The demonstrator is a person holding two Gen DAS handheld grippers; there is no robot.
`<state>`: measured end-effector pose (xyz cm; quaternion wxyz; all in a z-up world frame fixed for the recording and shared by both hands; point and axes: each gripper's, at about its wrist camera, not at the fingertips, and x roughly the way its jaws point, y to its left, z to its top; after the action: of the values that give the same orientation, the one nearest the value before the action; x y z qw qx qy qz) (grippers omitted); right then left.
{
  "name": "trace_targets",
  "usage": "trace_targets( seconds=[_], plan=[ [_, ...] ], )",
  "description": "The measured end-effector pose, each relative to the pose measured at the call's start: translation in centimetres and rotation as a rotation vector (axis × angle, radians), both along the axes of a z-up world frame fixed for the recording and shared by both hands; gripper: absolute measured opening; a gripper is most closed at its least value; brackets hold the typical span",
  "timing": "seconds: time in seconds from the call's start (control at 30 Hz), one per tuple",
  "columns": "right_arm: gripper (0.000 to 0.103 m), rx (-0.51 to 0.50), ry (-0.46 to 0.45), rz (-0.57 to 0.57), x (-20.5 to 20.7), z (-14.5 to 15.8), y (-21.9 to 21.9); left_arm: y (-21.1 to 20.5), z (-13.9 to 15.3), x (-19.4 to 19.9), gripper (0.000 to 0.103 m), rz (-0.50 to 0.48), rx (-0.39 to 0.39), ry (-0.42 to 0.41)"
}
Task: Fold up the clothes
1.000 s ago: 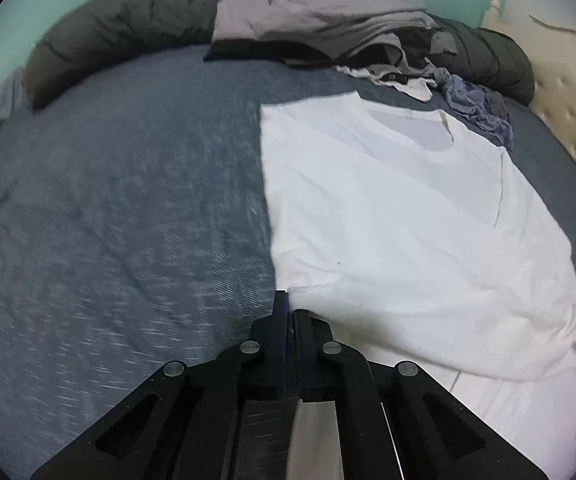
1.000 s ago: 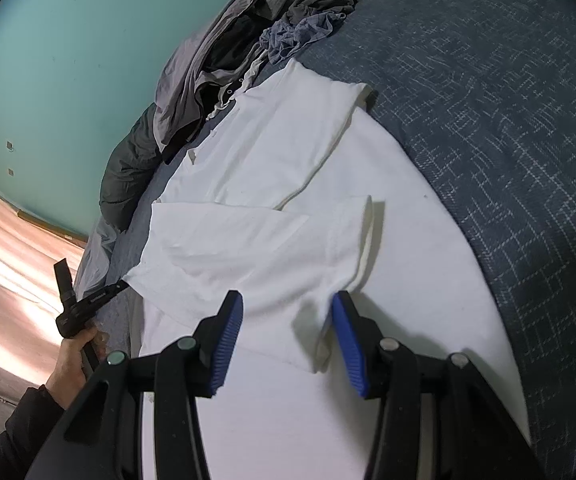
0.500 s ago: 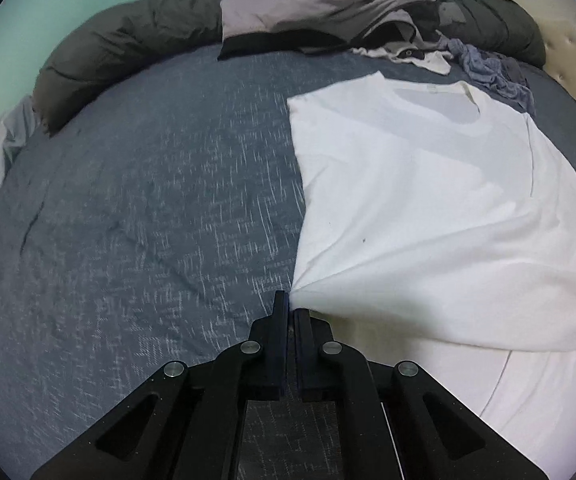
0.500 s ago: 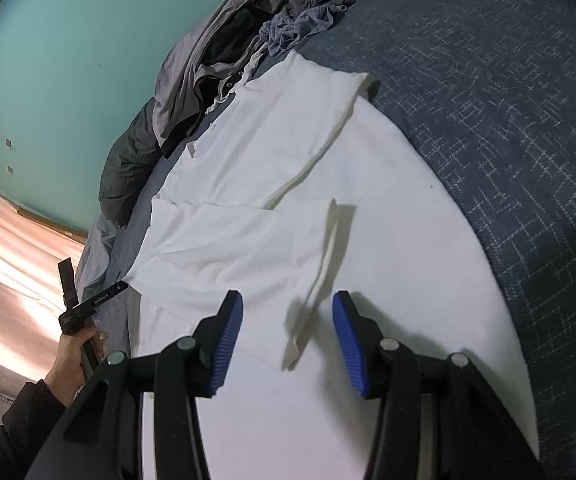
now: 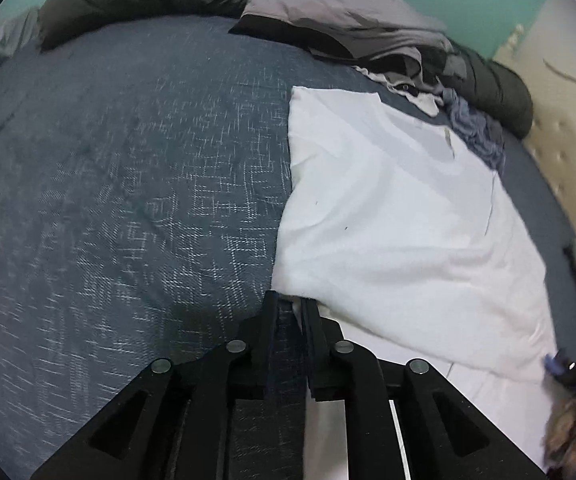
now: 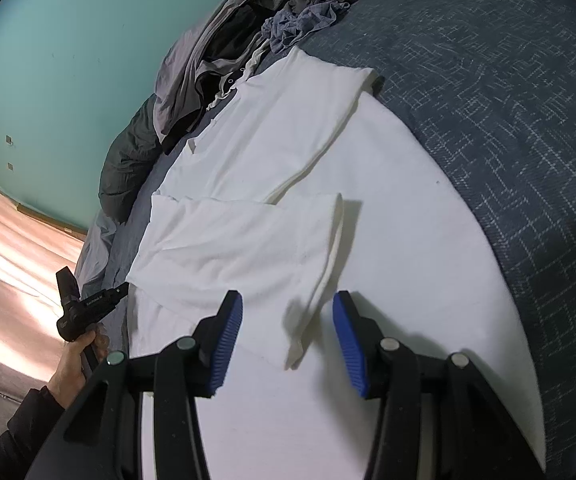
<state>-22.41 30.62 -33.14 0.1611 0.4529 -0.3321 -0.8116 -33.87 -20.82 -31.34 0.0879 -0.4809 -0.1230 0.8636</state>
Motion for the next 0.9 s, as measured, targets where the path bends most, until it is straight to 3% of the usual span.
trace_targets(
  seconds=[0.13,0.3,0.5,0.6,0.67,0.9],
  plan=[
    [0.048,0.003,-0.001,0.002,0.0,-0.1,-0.1,0.1,-0.3,-0.7,0.012,0.007,0.041,-0.001],
    [0.048,0.001,-0.001,0.005,0.0,-0.1,0.0,0.5,-0.4,-1.4,0.003,0.008,-0.014,-0.016],
    [0.048,0.000,0.002,0.009,0.0,0.0,-0.1,1.0,1.4,-1.4,0.000,0.010,-0.251,0.007],
    [0.048,0.001,0.000,0.009,0.0,-0.1,-0.2,0.8,1.2,-1.8,0.000,0.000,-0.295,-0.008],
    [0.048,-0.002,-0.001,0.007,0.0,-0.1,-0.2,0.7,1.2,-1.7,0.000,0.001,-0.290,-0.004],
    [0.048,-0.004,-0.003,0.007,0.1,-0.1,-0.2,-0.5,1.0,-0.9,0.002,0.045,-0.125,0.020]
  ],
)
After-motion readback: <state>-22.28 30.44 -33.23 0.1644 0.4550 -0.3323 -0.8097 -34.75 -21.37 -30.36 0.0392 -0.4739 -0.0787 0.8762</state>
